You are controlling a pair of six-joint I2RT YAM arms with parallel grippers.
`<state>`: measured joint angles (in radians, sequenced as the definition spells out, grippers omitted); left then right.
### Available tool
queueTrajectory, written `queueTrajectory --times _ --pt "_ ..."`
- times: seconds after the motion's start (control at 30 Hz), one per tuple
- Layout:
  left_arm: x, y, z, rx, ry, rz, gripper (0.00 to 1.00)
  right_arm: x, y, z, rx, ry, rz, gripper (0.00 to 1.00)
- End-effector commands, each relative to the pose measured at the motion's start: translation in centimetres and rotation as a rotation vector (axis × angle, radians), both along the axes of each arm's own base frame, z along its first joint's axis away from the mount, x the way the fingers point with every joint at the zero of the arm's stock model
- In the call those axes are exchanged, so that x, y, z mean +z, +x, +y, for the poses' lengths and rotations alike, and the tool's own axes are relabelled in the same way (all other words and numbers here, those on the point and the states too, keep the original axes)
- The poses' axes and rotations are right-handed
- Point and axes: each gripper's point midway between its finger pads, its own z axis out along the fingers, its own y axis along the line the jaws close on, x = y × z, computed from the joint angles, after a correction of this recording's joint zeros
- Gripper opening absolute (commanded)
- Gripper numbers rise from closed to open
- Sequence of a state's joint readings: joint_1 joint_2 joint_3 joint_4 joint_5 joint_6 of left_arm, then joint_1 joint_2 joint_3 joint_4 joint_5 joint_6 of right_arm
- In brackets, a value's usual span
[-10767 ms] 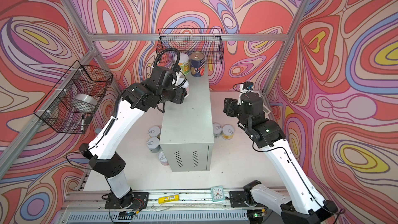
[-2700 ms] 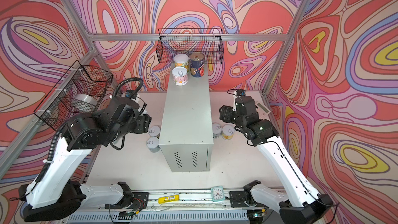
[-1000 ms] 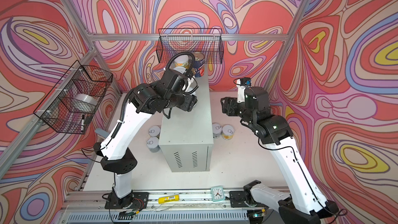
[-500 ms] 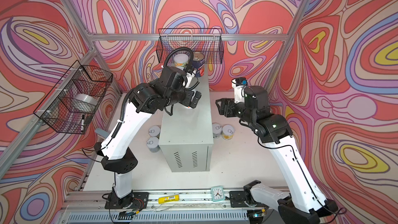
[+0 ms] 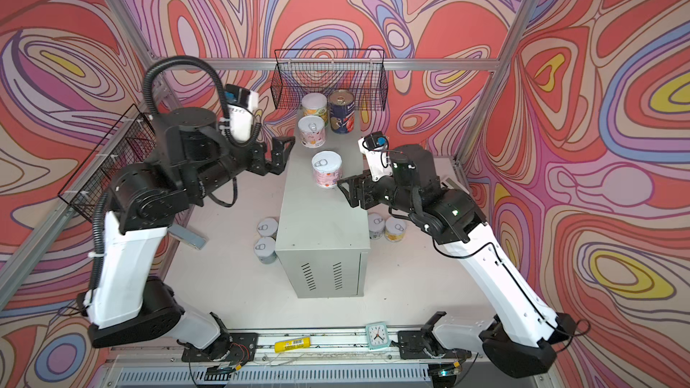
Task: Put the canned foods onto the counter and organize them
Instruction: 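Withdraw the left gripper while the right gripper closes on the placed can, then slide the can with the right gripper farther back beside the other pink can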
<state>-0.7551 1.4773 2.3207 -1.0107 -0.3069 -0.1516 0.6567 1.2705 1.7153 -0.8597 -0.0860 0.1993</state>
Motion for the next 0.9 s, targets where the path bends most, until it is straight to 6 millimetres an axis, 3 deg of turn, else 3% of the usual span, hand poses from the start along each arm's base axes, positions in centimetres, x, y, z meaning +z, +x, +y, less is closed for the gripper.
queueTrajectory --times 0.0,0.1,0.2,0.47,0.87 --pt "-2.4 0.2 1.2 0.035 -0.05 0.051 0.98 0.7 1.0 0.3 -0.033 -0.027 -0.053 0.84" --pt "-4.5 0.0 3.4 0.079 -0.092 0.096 0.96 0.4 1.5 1.3 -0.021 -0.026 -0.049 0.84" --pt "-6.6 0.0 4.5 0.103 -0.09 0.141 0.96 0.1 1.9 2.2 -0.004 -0.01 -0.042 0.81" --pt "-11.6 2.1 5.0 0.101 -0.15 0.268 0.94 -0.4 3.3 4.1 0.021 0.017 -0.037 0.81" --pt "-14.1 4.3 4.3 0.09 -0.152 0.32 0.91 -1.1 6.3 3.9 -0.09 -0.017 -0.07 0.74"
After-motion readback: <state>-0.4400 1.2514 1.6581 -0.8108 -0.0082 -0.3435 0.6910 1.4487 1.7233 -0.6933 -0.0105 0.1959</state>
